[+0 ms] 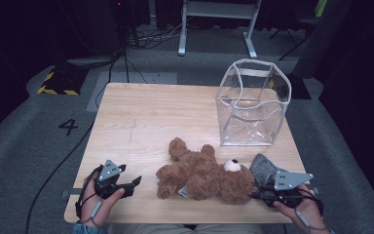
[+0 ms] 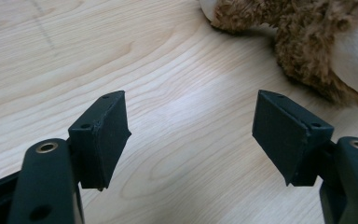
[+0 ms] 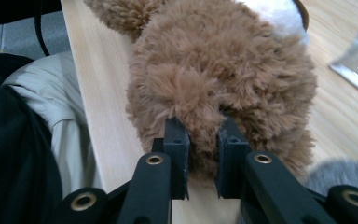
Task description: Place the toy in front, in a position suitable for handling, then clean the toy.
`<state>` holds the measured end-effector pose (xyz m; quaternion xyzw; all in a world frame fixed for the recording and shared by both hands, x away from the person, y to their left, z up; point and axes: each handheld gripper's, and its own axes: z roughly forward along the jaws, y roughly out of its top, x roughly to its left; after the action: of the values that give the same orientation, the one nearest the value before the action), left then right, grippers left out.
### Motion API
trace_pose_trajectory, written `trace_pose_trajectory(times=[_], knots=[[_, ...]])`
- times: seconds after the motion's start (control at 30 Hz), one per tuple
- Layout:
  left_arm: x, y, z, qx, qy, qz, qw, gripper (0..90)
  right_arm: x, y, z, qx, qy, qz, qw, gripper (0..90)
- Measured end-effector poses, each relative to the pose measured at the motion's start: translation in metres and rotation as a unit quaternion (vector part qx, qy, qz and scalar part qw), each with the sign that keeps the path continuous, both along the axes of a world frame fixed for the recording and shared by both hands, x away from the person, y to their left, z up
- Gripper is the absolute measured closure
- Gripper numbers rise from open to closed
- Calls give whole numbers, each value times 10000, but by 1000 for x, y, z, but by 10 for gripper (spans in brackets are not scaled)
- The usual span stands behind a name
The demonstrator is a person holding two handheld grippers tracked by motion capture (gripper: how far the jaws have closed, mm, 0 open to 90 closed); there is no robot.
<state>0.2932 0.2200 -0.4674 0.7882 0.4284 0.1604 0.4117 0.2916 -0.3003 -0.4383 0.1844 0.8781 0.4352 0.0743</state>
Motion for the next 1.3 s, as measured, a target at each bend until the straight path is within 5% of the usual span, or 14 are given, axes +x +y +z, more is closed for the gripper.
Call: trace_pose_trajectory(times=[0.2,0.23,0.33,0.5,0.63,0.87,1.1,1.2,1.23,1.27,1.3], knots=[[3,-9,1,71,-14,-177,9998,267,-8,-10,5,59,17,-94,9999,740],[5,-10,1,87,-12,-221,9997,267,-8,-13,7,127,182,-102,9997,617],[7,-11,1,52,-7,-221,9997,267,-9,-23,11,191,105,-287,9994,438],[11,-14,1,57,0,-303,9995,267,-7,-40,10,137,-18,-739,9972,340],[13,-18,1,84,7,-373,9993,267,5,-52,-3,-99,11,-1315,9913,208],[9,-13,1,63,1,-294,9995,266,28,-43,-40,-669,332,-1403,9873,157],[1,-9,0,98,42,-229,9997,264,40,-41,-54,-812,529,-1413,9852,168],[-3,-9,1,36,43,-277,9996,264,42,-42,-47,-923,575,-1284,9857,614],[-3,-9,1,36,43,-277,9996,264,42,-42,-47,-923,575,-1284,9857,614],[-5,-10,1,21,40,-281,9996,264,43,-43,-45,-850,730,-1241,9859,754],[-5,-10,1,21,40,-281,9996,264,43,-43,-45,-850,730,-1241,9859,754]])
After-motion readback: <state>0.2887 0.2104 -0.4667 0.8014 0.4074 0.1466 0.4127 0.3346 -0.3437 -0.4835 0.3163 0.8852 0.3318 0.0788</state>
